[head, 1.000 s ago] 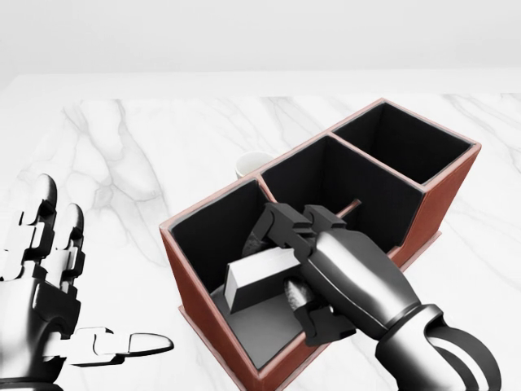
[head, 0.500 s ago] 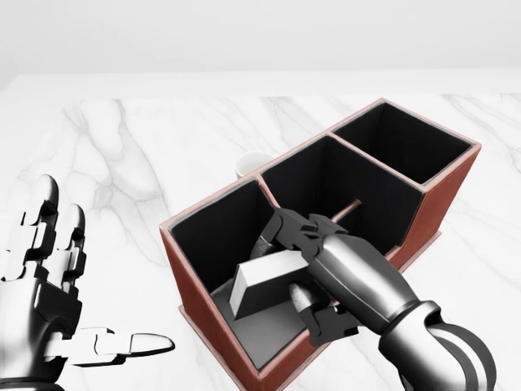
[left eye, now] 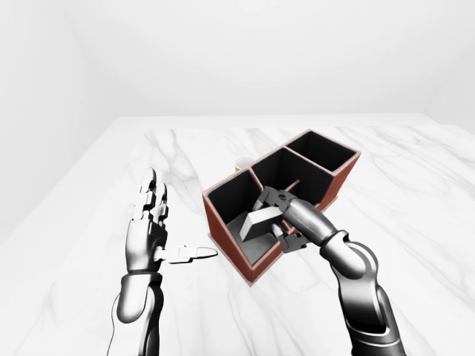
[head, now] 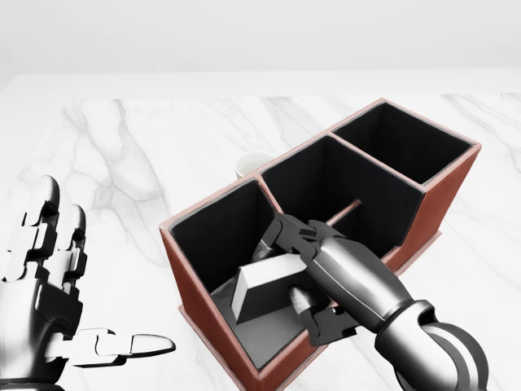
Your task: Pick up the book and place it in the left compartment of the caddy.
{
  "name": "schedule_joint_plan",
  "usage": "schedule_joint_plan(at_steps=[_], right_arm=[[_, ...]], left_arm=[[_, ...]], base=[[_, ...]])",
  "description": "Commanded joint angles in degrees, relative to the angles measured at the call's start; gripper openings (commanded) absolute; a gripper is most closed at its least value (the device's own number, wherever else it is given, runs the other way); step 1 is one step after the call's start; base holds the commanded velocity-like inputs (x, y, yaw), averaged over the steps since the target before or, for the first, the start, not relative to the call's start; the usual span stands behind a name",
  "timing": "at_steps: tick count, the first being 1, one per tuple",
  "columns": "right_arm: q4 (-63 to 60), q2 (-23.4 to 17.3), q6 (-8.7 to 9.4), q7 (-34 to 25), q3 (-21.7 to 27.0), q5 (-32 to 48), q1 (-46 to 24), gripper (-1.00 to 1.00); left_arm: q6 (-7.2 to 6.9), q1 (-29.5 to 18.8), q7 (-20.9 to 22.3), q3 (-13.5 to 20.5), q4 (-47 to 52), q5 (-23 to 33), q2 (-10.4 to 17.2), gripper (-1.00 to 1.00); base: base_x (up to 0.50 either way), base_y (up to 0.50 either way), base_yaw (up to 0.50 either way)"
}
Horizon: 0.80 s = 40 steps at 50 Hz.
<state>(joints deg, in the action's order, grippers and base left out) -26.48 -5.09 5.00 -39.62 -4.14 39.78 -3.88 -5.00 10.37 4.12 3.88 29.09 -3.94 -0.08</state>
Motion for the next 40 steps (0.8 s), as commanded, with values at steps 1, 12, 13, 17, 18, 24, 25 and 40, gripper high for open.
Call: schedule_joint_plan(at_steps=[1,12,13,17,18,24,25,40], right_arm=[[1.75,0.75,0.0,2.01,-0.27,-3.05,-0.16,-1.0],[4.64,0.77,0.0,3.66,0.58,-4.17,-0.33,-1.0],[4.43,0.81,0.0,3.52,0.52,-4.26,-0.21,-1.0],[5.29,0.75,0.0,4.14,0.87,-4.59,-0.51,-1.0],[5.5,0.72,0.0,4.25,0.85,-4.59,-0.58,-1.0],[7.56,0.76,0.0,5.31,0.74,-4.81,-0.66,-1.0],[8.01,0.75,0.0,5.53,0.73,-4.82,-0.69,-1.0],[13.79,0.92,0.0,7.24,0.64,-5.51,-2.14,-1.0]], left_arm=[[0.0,-0.03,-0.04,-0.06,-0.02,0.02,-0.01,1.0],[0.0,-0.1,-0.13,-0.13,-0.35,0.12,-0.01,1.0],[0.0,-0.1,-0.13,-0.14,-0.32,0.11,0.0,1.0],[0.0,0.03,-0.18,-0.31,-0.09,0.2,-0.02,1.0],[0.0,0.03,-0.18,-0.32,-0.33,0.25,-0.03,1.0],[0.0,0.01,-0.16,-0.17,-0.1,0.08,0.0,1.0],[0.0,0.0,-0.18,-0.18,0.0,0.11,0.01,1.0],[0.0,-0.17,-0.13,-0.01,-0.26,-0.05,0.04,1.0]], base=[[0.0,0.0,0.0],[0.0,0.0,0.0],[0.0,0.0,0.0],[0.0,0.0,0.0],[0.0,0.0,0.0],[0.0,0.0,0.0],[0.0,0.0,0.0],[0.0,0.0,0.0]])
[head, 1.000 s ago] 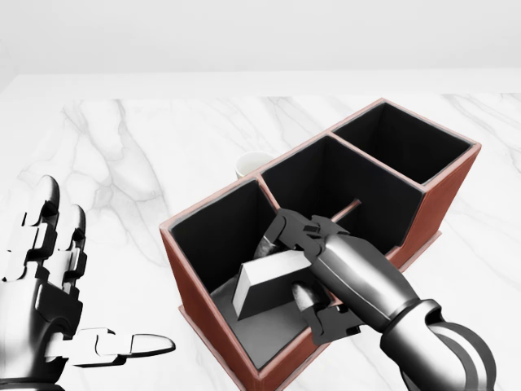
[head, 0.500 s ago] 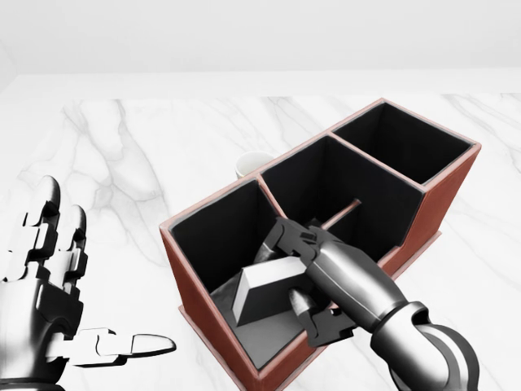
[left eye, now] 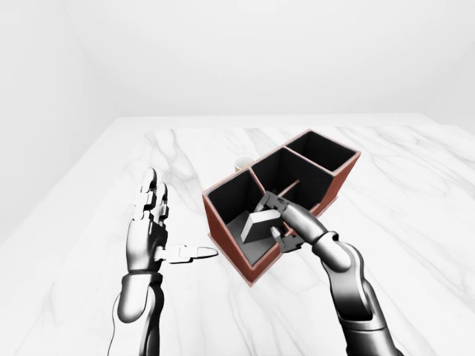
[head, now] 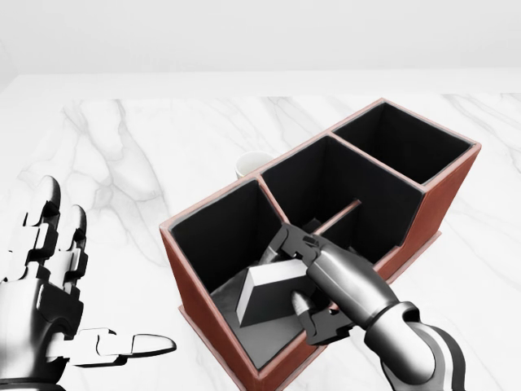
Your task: Pick up the book and place it in the left compartment of the caddy.
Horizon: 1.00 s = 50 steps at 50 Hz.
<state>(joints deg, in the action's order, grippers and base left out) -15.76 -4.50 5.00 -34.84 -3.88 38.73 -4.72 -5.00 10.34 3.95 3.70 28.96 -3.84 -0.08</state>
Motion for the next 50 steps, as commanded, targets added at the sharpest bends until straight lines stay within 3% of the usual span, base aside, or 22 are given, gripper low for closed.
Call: schedule_joint_plan(at_steps=[1,42,43,44,45,50], right_arm=[[3.22,0.33,0.0,2.47,0.3,-4.43,-1.31,-1.0],[7.39,0.96,0.0,3.78,-0.52,-4.93,-1.82,-1.0],[7.22,0.95,0.0,3.68,-0.54,-4.85,-1.8,-0.33],[7.14,0.93,0.0,3.64,-0.49,-4.78,-1.94,0.73],[6.97,0.96,0.0,3.58,-0.43,-4.81,-1.99,1.0],[6.97,0.93,0.0,3.93,-0.19,-5.11,-2.24,1.0]], left_arm=[[0.0,-0.14,0.06,0.22,-0.09,-0.21,0.05,1.0],[0.0,0.03,0.04,0.07,0.09,-0.21,0.0,1.0],[0.0,0.06,0.05,0.02,0.03,-0.16,-0.01,1.0],[0.0,0.04,0.05,-0.04,-0.17,-0.1,-0.02,1.0],[0.0,0.02,0.04,-0.04,-0.27,-0.09,-0.02,1.0],[0.0,0.19,0.36,-0.27,-0.31,-0.03,0.08,1.0]], base=[[0.0,0.0,0.0],[0.0,0.0,0.0],[0.0,0.0,0.0],[0.0,0.0,0.0],[0.0,0.0,0.0],[0.0,0.0,0.0]])
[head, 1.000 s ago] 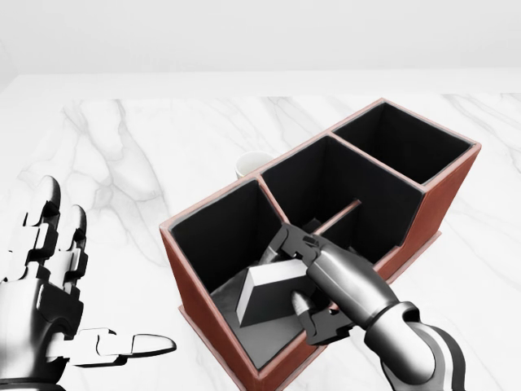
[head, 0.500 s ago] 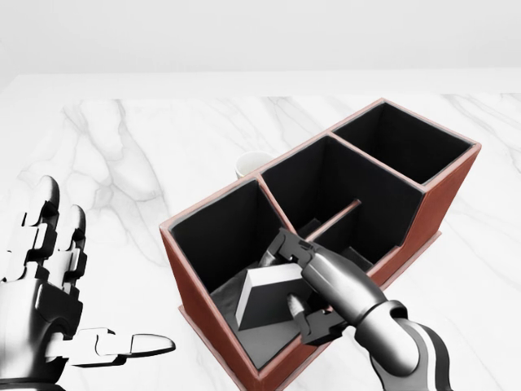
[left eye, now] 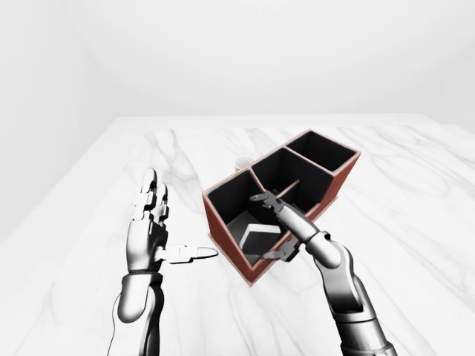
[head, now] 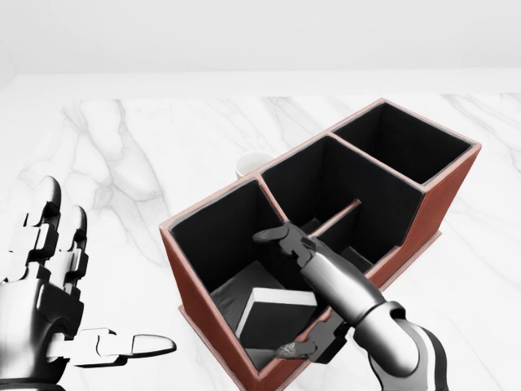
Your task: Pick up the book and place it in the left compartment of the caddy.
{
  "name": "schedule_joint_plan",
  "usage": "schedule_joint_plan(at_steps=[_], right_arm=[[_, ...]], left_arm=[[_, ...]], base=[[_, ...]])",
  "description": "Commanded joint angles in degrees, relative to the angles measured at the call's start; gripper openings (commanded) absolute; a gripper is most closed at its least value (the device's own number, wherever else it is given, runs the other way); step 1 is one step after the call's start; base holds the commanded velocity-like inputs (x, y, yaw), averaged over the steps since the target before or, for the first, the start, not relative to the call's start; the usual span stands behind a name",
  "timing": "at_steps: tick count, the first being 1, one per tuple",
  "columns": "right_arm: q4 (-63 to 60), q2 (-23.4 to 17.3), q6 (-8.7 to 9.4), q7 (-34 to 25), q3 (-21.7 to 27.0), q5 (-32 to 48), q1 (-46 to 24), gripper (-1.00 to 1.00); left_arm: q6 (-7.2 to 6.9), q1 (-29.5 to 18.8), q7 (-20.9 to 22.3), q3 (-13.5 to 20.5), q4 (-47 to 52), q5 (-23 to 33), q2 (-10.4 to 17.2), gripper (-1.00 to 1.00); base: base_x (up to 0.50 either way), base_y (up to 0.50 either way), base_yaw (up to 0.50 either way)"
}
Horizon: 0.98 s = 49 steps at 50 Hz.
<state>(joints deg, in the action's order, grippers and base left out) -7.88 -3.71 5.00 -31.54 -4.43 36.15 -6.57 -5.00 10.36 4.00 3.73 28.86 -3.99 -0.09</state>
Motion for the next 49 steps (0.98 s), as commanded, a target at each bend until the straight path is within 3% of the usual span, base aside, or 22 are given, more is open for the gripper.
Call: schedule_joint_plan(at_steps=[1,17,33,46,48,49], right_arm=[[-0.97,0.14,0.0,0.67,0.3,-2.47,-0.34,1.0],[-5.96,-0.41,0.0,0.21,1.51,-3.05,-0.66,1.0],[-22.48,-0.76,0.0,-6.92,-0.72,1.73,-0.41,1.0],[-49.14,-2.2,0.0,-8.46,-8.0,14.89,4.68,1.0],[-51.45,-1.81,0.0,-8.46,-8.73,17.17,5.66,1.0],[-51.93,1.01,0.0,-8.46,-7.72,20.24,6.53,1.0]], left_arm=[[0.0,0.38,0.43,-0.51,0.06,0.25,0.12,1.0],[0.0,-0.1,0.18,-0.44,-0.68,0.23,0.07,1.0],[0.0,-0.28,0.03,-0.17,-0.57,-0.07,0.07,1.0],[0.0,0.16,0.09,-0.44,-0.28,0.18,0.01,1.0],[0.0,0.22,0.07,-0.52,-0.18,0.22,0.0,1.0],[0.0,0.3,0.1,-0.56,-0.11,0.2,-0.01,1.0]], base=[[0.0,0.0,0.0],[0.0,0.0,0.0],[0.0,0.0,0.0],[0.0,0.0,0.0],[0.0,0.0,0.0],[0.0,0.0,0.0]])
